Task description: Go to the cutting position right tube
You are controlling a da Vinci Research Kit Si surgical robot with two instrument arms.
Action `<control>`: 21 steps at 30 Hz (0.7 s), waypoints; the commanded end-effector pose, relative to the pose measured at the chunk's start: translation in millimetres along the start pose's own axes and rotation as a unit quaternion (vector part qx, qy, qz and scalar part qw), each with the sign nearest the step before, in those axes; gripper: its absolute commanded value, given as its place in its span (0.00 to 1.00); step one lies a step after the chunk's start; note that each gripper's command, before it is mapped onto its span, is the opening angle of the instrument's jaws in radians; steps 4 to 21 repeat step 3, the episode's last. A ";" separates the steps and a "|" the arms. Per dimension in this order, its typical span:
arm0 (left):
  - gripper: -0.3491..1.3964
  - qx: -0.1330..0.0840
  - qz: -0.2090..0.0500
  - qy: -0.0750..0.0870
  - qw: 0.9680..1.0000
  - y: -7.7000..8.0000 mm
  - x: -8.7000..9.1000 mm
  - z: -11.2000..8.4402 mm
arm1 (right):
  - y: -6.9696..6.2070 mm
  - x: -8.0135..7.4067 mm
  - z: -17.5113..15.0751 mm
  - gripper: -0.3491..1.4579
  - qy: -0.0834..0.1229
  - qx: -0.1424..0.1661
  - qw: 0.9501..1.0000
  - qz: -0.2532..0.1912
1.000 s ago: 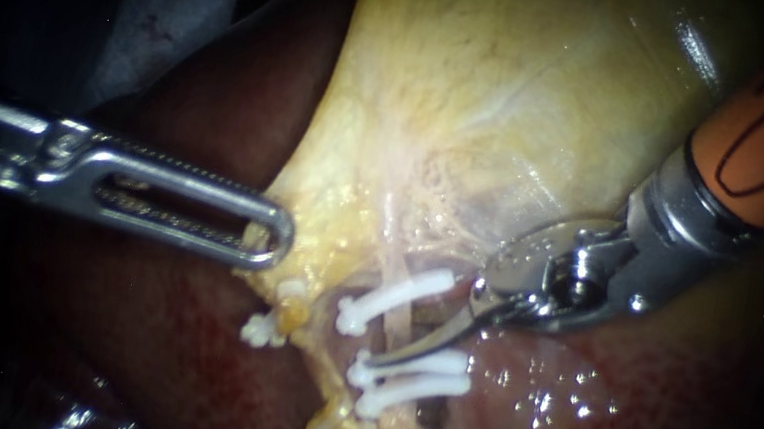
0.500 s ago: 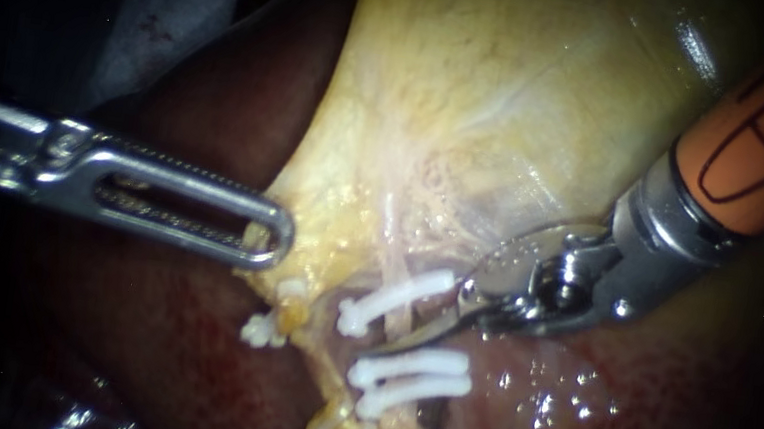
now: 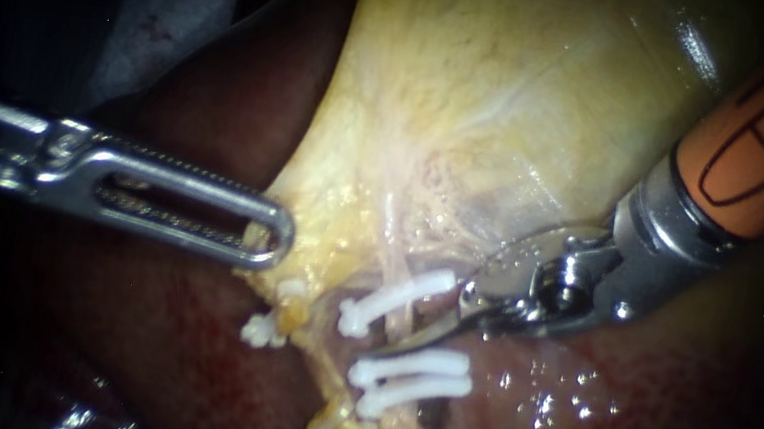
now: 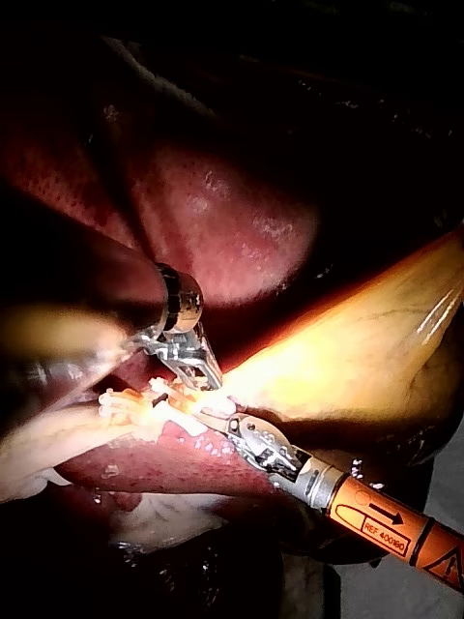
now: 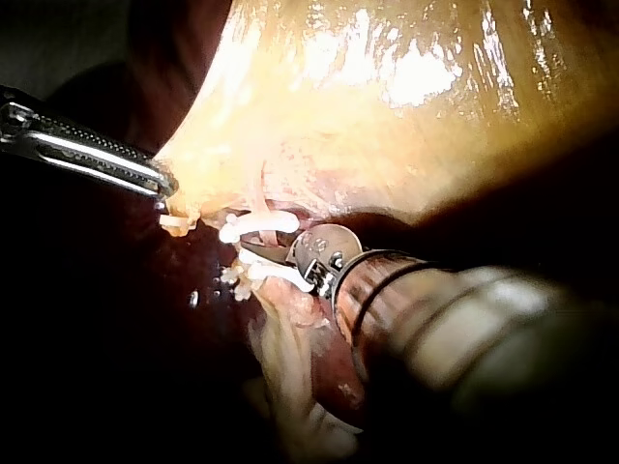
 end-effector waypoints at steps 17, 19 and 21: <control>0.00 0.000 0.000 0.000 1.000 0.0 0.0 0.0 | 0.0 0.0 0.0 0.28 0.000 0.000 1.000 0.000; 0.00 0.000 0.000 0.000 1.000 0.0 0.0 0.0 | 0.0 0.0 0.0 0.28 0.000 0.000 1.000 0.000; 0.00 0.000 0.000 0.000 1.000 0.0 0.0 0.0 | 0.0 0.0 0.0 0.28 0.000 0.000 1.000 0.000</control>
